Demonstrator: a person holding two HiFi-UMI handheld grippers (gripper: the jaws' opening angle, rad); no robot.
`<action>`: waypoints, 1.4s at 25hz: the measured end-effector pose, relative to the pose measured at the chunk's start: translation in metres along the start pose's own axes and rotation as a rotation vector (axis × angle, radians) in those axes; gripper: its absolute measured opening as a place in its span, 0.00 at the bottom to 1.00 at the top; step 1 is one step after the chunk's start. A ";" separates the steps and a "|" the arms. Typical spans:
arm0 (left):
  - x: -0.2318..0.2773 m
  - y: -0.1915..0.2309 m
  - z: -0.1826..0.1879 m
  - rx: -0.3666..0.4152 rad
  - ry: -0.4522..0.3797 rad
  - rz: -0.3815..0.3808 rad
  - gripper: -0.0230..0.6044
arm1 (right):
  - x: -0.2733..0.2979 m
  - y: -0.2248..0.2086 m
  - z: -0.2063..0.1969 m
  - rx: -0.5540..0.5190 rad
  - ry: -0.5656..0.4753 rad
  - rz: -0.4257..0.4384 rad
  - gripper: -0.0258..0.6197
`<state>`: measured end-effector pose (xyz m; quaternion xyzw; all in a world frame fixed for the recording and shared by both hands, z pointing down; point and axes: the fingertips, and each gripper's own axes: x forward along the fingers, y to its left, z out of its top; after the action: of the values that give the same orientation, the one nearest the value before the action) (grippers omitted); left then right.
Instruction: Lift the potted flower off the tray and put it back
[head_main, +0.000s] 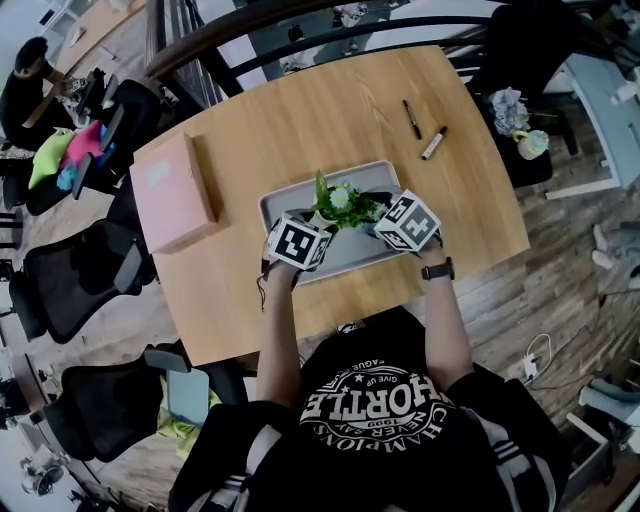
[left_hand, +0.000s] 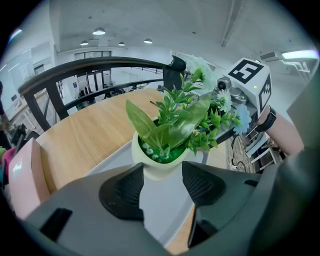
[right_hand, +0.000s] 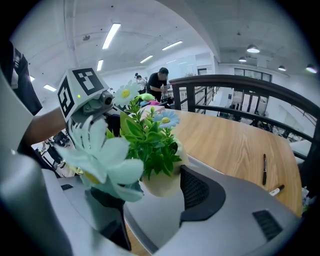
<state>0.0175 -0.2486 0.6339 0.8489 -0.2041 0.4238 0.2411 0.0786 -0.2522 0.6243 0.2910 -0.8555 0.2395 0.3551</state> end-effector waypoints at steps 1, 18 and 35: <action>0.003 0.000 -0.002 -0.003 0.000 -0.009 0.45 | 0.002 0.000 0.000 0.000 0.004 0.001 0.52; 0.019 0.030 -0.022 -0.060 0.039 0.000 0.45 | 0.042 -0.006 -0.003 -0.006 0.057 0.027 0.52; 0.031 0.051 -0.033 -0.081 0.056 0.025 0.45 | 0.069 -0.010 -0.004 -0.017 0.091 0.038 0.52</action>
<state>-0.0144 -0.2745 0.6887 0.8235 -0.2248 0.4419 0.2757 0.0476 -0.2797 0.6800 0.2605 -0.8459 0.2520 0.3912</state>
